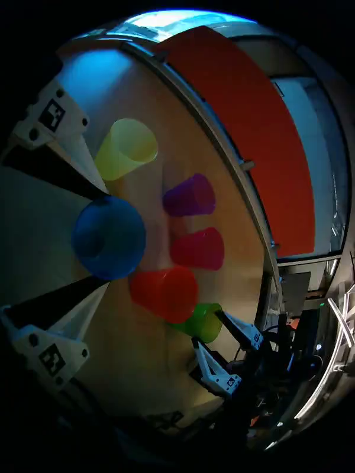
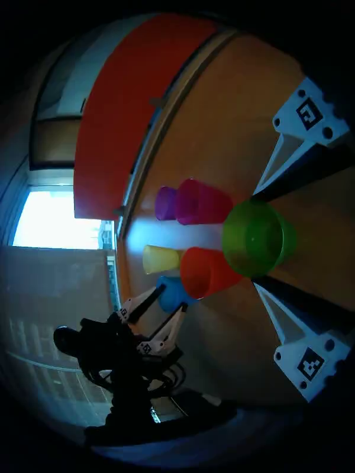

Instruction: Pour water

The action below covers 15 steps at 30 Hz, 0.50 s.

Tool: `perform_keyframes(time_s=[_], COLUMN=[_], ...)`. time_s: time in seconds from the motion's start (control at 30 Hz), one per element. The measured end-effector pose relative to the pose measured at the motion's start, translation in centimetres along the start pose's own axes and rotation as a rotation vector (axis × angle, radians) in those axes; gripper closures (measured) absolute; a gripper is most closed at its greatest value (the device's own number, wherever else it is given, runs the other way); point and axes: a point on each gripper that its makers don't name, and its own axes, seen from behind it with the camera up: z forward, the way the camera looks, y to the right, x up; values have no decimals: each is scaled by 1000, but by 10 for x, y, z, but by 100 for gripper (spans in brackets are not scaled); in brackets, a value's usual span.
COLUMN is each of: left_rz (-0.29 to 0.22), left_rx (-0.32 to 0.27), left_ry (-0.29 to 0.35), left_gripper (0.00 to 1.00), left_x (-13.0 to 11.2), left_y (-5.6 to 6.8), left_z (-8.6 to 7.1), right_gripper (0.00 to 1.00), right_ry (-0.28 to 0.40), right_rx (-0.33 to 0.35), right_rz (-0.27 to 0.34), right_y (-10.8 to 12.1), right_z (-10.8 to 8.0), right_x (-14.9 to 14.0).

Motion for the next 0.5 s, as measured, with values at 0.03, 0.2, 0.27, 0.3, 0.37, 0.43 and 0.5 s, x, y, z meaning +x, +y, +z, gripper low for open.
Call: perform_keyframes(time_s=[0.03, 0.2, 0.27, 0.3, 0.37, 0.43, 0.5], left_rz=[-3, -16, -20, -21, -24, -24, -22], left_rx=[1, 3, 3, 3, 2, 3, 6], left_ry=[-3, -13, -10, -9, -7, -9, -12], left_gripper=[12, 12, 12, 12, 12, 12, 11], left_x=[-2, -9, -9, -9, -8, -9, -10], left_y=[-1, -2, -2, -3, -3, -3, -4], left_z=[0, 0, 0, -1, -1, -1, -1], right_gripper=[7, 7, 6, 5, 4, 3, 2], right_ry=[0, -2, -2, -2, -1, -1, -2], right_rx=[-1, -8, -10, -12, -16, -21, -25], right_rz=[2, 14, 19, 19, 18, 18, 19], right_y=[0, 1, 1, 1, 2, 2, 3], right_z=[0, -1, -2, -2, -3, -4, -4], right_x=[0, -1, -1, -1, 0, 0, 0])
